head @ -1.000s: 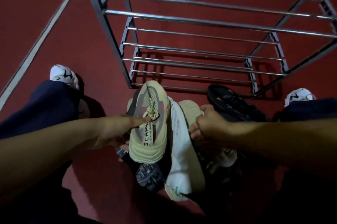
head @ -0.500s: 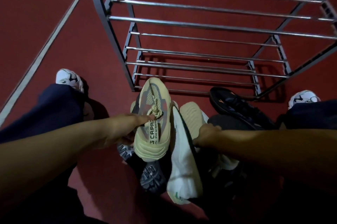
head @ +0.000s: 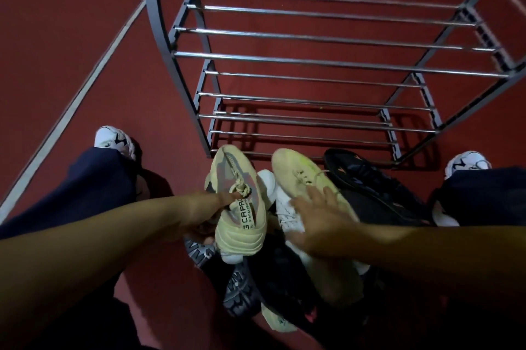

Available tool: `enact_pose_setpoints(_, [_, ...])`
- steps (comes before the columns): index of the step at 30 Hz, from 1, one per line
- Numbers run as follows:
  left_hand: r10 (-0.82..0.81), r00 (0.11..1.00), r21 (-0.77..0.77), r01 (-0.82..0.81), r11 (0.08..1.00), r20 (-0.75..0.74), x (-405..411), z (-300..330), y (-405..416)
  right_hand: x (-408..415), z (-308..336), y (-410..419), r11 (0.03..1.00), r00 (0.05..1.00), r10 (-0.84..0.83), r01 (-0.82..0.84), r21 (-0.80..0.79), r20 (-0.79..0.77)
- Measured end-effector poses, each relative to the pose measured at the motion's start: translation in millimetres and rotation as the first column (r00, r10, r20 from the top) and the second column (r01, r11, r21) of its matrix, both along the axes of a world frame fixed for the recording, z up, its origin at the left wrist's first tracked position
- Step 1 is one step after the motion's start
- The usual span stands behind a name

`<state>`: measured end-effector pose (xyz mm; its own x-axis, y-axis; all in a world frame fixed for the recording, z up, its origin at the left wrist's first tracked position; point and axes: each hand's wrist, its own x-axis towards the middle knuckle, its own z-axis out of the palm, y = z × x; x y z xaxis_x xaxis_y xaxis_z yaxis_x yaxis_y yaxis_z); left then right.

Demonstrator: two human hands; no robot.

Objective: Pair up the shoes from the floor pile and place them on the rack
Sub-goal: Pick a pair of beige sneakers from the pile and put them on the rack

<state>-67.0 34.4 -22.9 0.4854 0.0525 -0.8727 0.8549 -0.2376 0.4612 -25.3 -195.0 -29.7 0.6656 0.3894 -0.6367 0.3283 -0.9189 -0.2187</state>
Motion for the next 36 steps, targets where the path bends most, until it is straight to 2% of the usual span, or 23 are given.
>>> enact_pose_setpoints(2, [-0.019,1.000,0.027,0.020,0.999,-0.025,-5,-8,3,-24,-7,4,0.971,0.942,0.231,-0.238,0.001,-0.244])
enact_pose_setpoints(3, [-0.034,0.999,0.047,0.035,0.998,-0.030,-7,-14,6,-36,-10,5,0.938,0.902,0.340,-0.346,0.024,-0.265])
enact_pose_setpoints(4, [-0.051,0.998,0.069,0.053,0.996,-0.031,-10,-16,7,-46,-19,5,0.896,0.885,0.440,-0.444,0.011,-0.149])
enact_pose_setpoints(6, [-0.065,0.997,0.091,0.068,0.994,-0.034,-14,-19,9,-62,-27,3,0.877,0.880,0.473,-0.466,-0.121,0.040])
enact_pose_setpoints(8, [-0.067,0.997,0.080,0.070,0.994,-0.032,-13,-21,9,-58,-28,5,0.870,0.863,0.491,-0.481,-0.110,0.115])
enact_pose_setpoints(10, [-0.074,0.997,0.071,0.075,0.995,-0.021,-11,-20,8,-37,-18,9,0.922,0.915,0.387,-0.382,-0.065,0.110])
enact_pose_setpoints(12, [-0.080,0.997,0.064,0.081,0.995,-0.010,-10,-16,6,-6,-15,12,0.961,0.930,0.277,-0.270,-0.061,0.240])
enact_pose_setpoints(14, [-0.082,0.997,0.077,0.082,0.994,0.002,-8,-13,4,24,-14,3,0.966,0.914,0.259,-0.246,-0.082,0.312])
enact_pose_setpoints(16, [-0.081,0.996,0.120,0.077,0.990,0.030,-3,-12,-1,47,-19,-11,0.976,0.931,0.214,-0.187,-0.116,0.296])
enact_pose_setpoints(20, [0.029,0.998,0.102,-0.034,0.994,0.047,12,-8,-17,69,-30,-33,0.997,0.902,-0.063,0.076,-0.014,0.427])
enact_pose_setpoints(23, [0.047,0.998,0.063,-0.050,0.997,0.050,21,-10,-24,69,-43,-54,0.953,0.890,-0.291,0.302,0.025,0.352])
enact_pose_setpoints(27, [0.042,0.998,0.105,-0.045,0.993,0.036,17,-15,-32,49,-57,-61,0.955,0.919,-0.294,0.291,0.050,0.263])
enact_pose_setpoints(29, [-0.018,1.000,0.154,0.017,0.988,0.007,10,-16,-33,44,-56,-55,0.959,0.886,-0.253,0.281,-0.018,0.389])
enact_pose_setpoints(31, [-0.077,0.997,0.196,0.076,0.978,-0.007,3,-15,-31,48,-54,-54,0.963,0.830,-0.133,0.237,-0.128,0.541])
enact_pose_setpoints(32, [-0.088,0.996,0.212,0.087,0.973,-0.005,1,-15,-30,51,-56,-59,0.963,0.830,-0.105,0.223,-0.153,0.548])
enact_pose_setpoints(36, [-0.038,0.998,0.248,0.025,0.969,0.049,-7,-14,-26,59,-62,-75,0.955,0.911,-0.216,0.273,-0.119,0.351])
